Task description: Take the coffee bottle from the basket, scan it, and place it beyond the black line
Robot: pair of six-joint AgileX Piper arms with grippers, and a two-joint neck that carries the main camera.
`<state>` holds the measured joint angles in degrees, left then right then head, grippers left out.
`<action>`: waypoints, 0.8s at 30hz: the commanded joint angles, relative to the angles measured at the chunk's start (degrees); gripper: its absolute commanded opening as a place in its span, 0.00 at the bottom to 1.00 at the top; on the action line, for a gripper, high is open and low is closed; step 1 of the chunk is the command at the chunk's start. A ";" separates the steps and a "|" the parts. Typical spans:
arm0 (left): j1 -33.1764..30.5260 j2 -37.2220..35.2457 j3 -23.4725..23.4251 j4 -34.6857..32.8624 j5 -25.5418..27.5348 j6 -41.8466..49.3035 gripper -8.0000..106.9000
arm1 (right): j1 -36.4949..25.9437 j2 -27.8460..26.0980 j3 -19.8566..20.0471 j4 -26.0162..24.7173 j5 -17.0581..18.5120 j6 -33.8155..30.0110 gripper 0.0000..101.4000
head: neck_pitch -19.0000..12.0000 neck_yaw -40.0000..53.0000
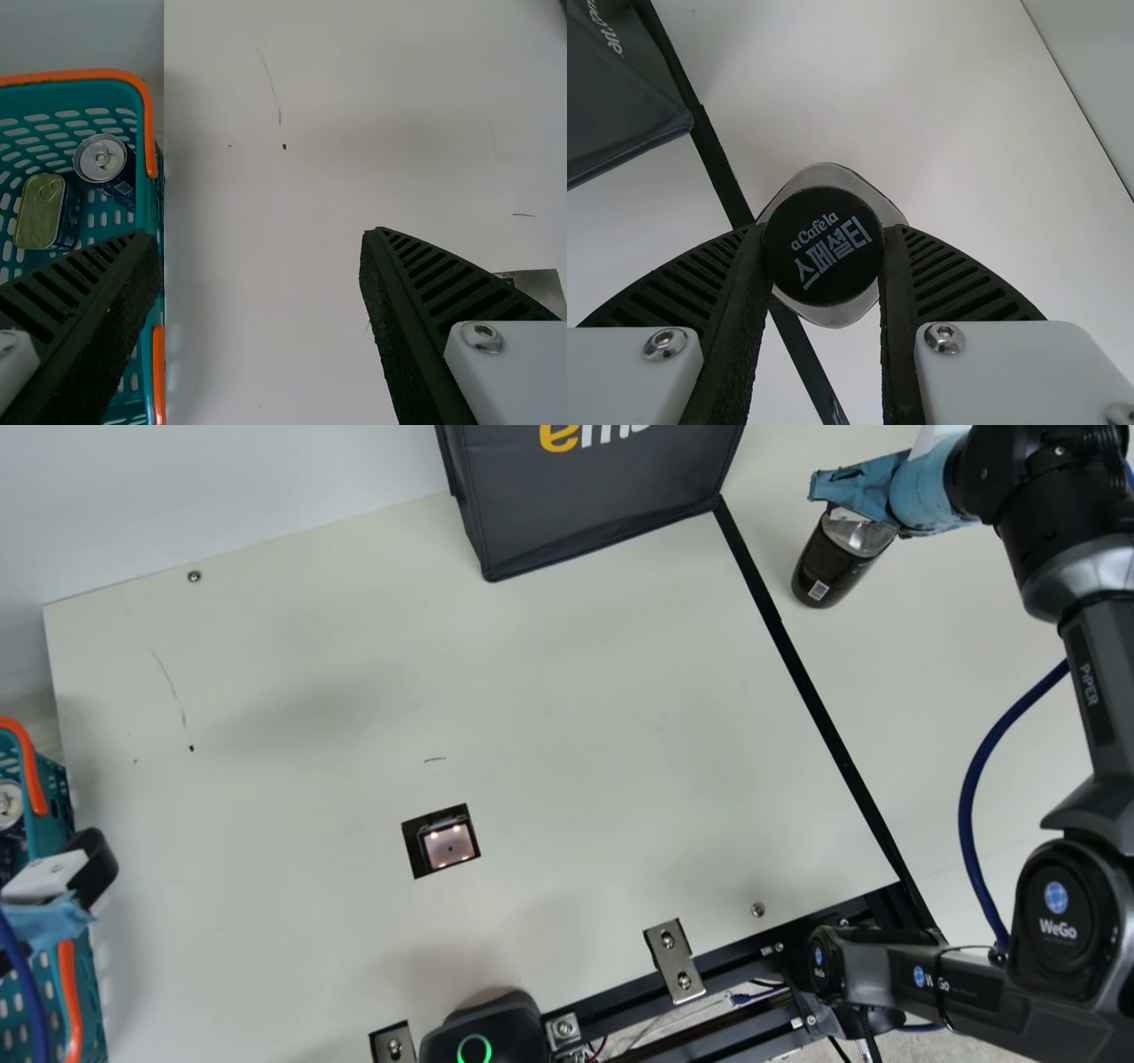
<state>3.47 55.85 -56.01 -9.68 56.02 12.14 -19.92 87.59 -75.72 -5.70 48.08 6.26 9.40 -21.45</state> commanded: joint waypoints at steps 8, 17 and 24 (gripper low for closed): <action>0.00 0.00 0.00 0.00 0.00 0.00 0.85 | -0.15 0.42 0.74 -0.08 -0.54 0.22 0.30 | -1.48 -0.13; 0.00 0.00 0.00 0.00 0.00 0.00 0.85 | -0.05 0.62 1.15 -0.14 -1.02 0.46 0.59 | -1.48 -0.13; 0.00 0.00 0.00 0.00 0.00 0.00 0.85 | 0.09 0.73 1.35 -0.27 -1.41 0.77 0.82 | -1.48 -0.13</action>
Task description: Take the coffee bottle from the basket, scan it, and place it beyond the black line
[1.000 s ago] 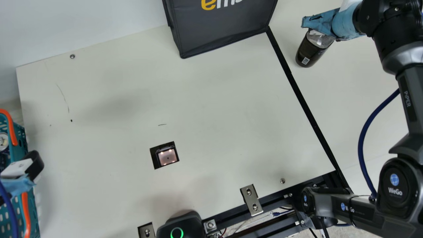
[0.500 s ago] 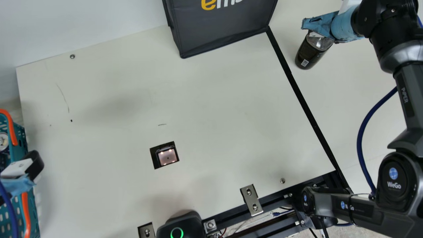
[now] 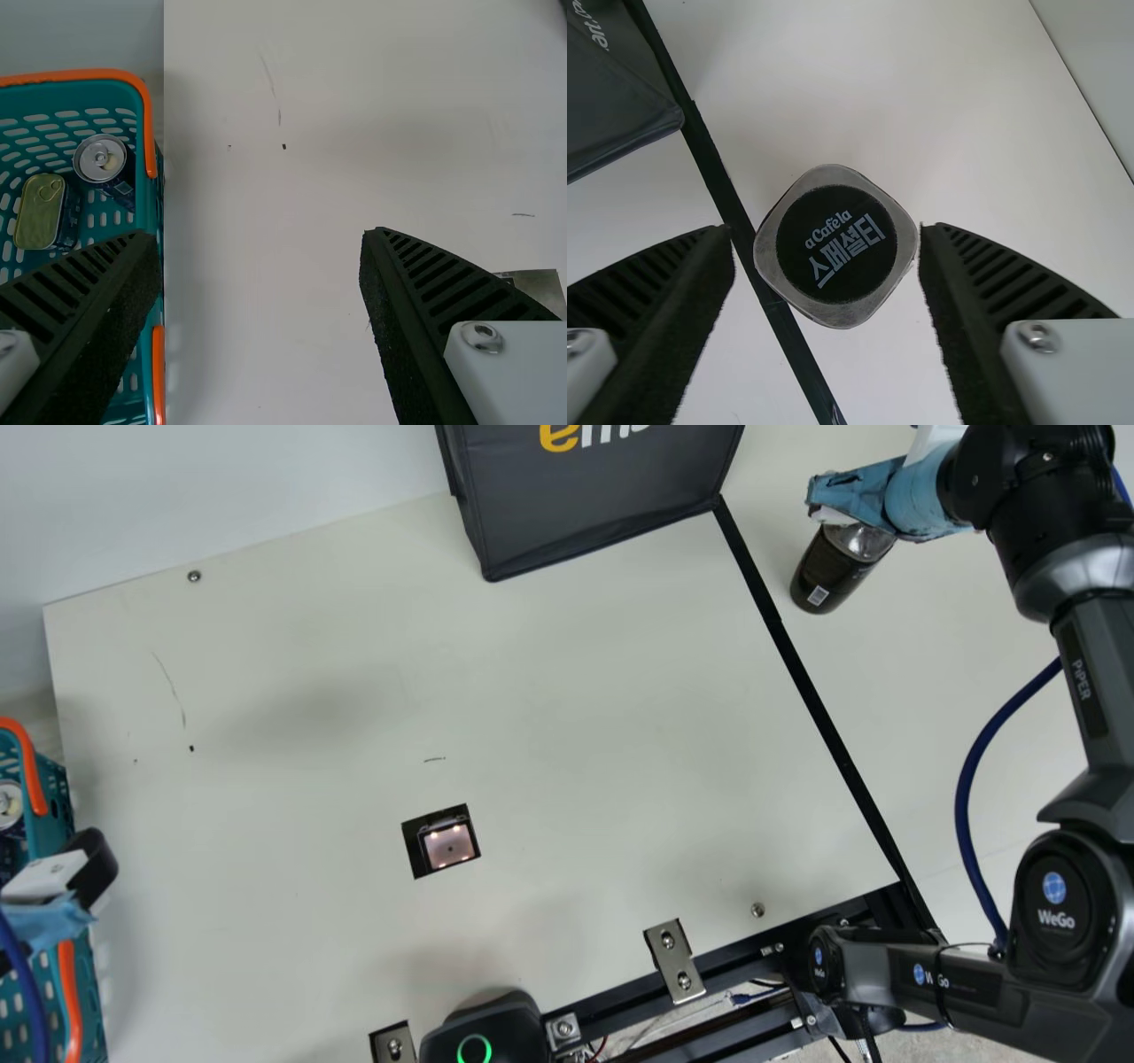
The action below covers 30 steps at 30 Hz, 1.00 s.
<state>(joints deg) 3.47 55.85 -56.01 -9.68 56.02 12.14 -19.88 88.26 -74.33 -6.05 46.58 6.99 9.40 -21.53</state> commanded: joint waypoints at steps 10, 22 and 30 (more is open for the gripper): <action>0.00 0.00 0.00 0.00 0.00 0.00 0.85 | 0.78 -0.71 -1.23 -0.12 1.01 0.18 0.90 | -1.48 -0.05; 0.00 0.00 0.00 0.00 0.00 0.00 0.85 | 3.94 -3.14 -3.29 0.05 3.31 -0.08 0.90 | -1.48 -0.05; 0.00 0.00 0.00 0.00 0.00 0.00 0.85 | 8.11 -4.88 -4.25 0.48 4.33 0.31 0.90 | -1.48 -0.05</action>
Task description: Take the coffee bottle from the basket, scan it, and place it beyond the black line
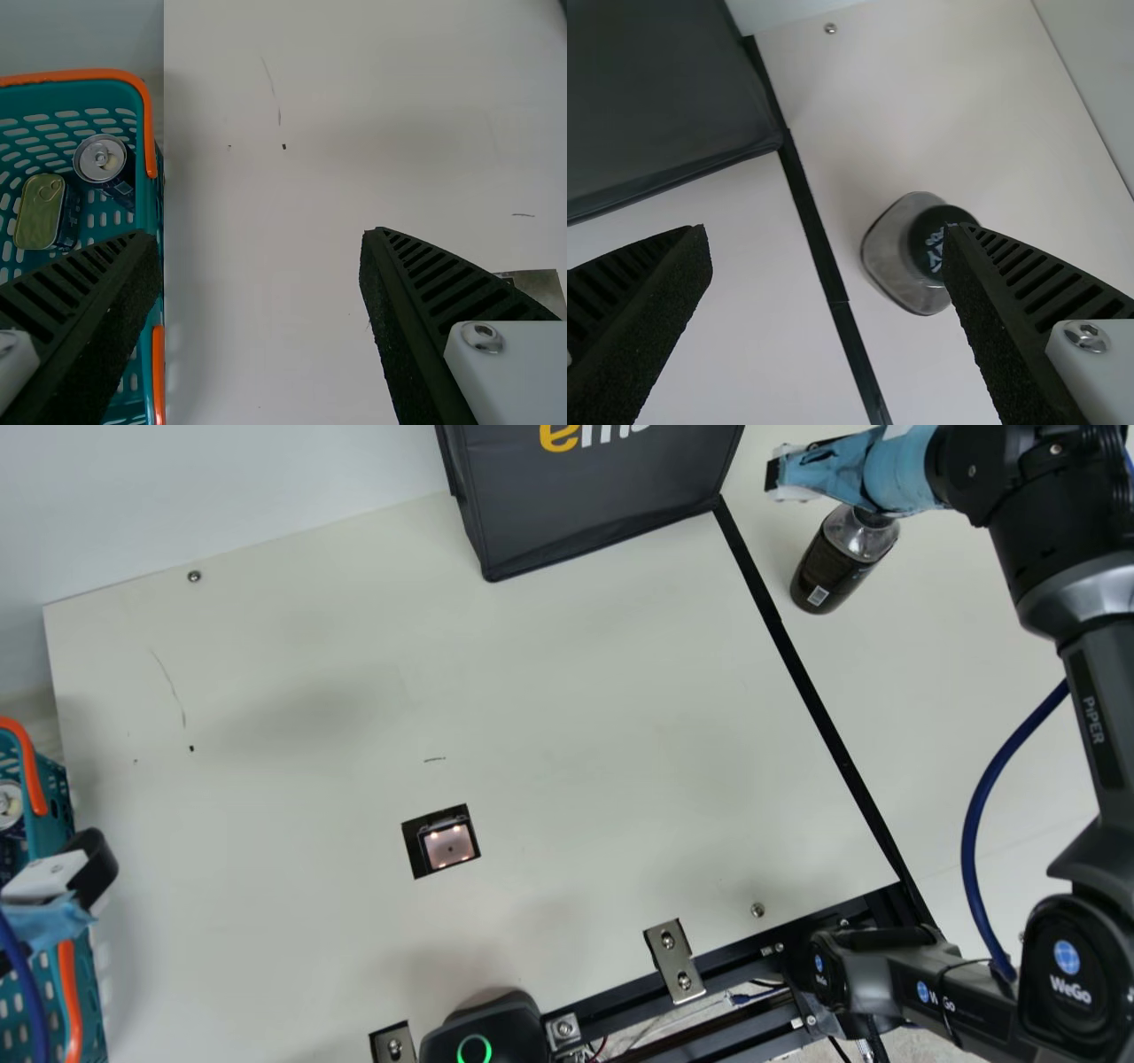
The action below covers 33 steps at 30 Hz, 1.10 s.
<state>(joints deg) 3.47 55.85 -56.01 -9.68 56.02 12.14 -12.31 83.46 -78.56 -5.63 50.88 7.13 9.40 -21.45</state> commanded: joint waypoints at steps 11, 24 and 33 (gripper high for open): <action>0.00 0.00 0.00 0.00 0.00 0.00 0.85 | 6.95 -2.62 1.31 -0.33 0.25 1.70 0.90 | -1.48 -0.13; 0.00 0.00 0.00 0.00 0.00 0.00 0.85 | 13.10 -6.27 4.43 -2.06 0.29 4.12 0.90 | -1.48 -0.13; 0.00 0.00 0.00 0.00 0.00 0.00 0.85 | 16.37 -8.46 6.09 -3.46 0.45 6.29 0.90 | -1.48 -0.13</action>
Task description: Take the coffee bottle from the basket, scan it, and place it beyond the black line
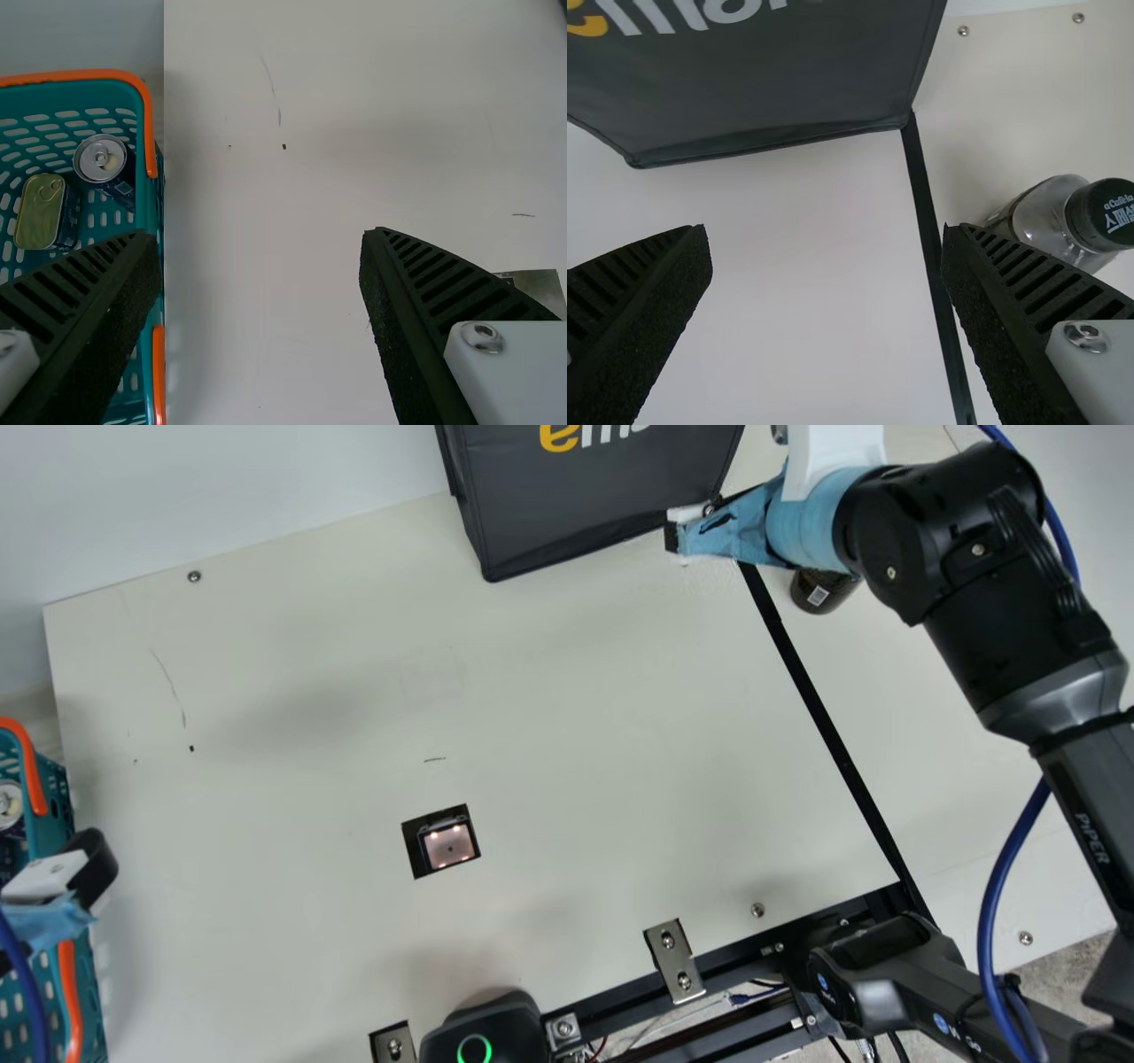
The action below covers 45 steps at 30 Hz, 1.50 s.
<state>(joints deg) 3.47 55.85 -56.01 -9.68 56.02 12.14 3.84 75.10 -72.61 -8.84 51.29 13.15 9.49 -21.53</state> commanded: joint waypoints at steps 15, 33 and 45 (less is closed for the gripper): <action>0.00 0.00 0.00 0.00 0.00 0.00 0.85 | 3.68 -3.76 1.73 -1.80 0.77 3.12 0.90 | -1.57 -0.05; -3.78 -9.33 -9.62 6.09 10.02 -7.06 0.85 | 1.49 -15.82 2.77 1.85 7.68 -3.87 0.90 | -1.57 13.30; -5.06 -12.68 -12.95 8.10 13.59 -9.49 0.85 | -1.88 -27.85 2.82 6.32 15.29 -12.20 0.90 | -1.57 19.95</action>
<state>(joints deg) -1.59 43.17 -68.96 -1.58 69.62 2.64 2.14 48.91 -69.83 -2.93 65.78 1.92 9.40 -1.76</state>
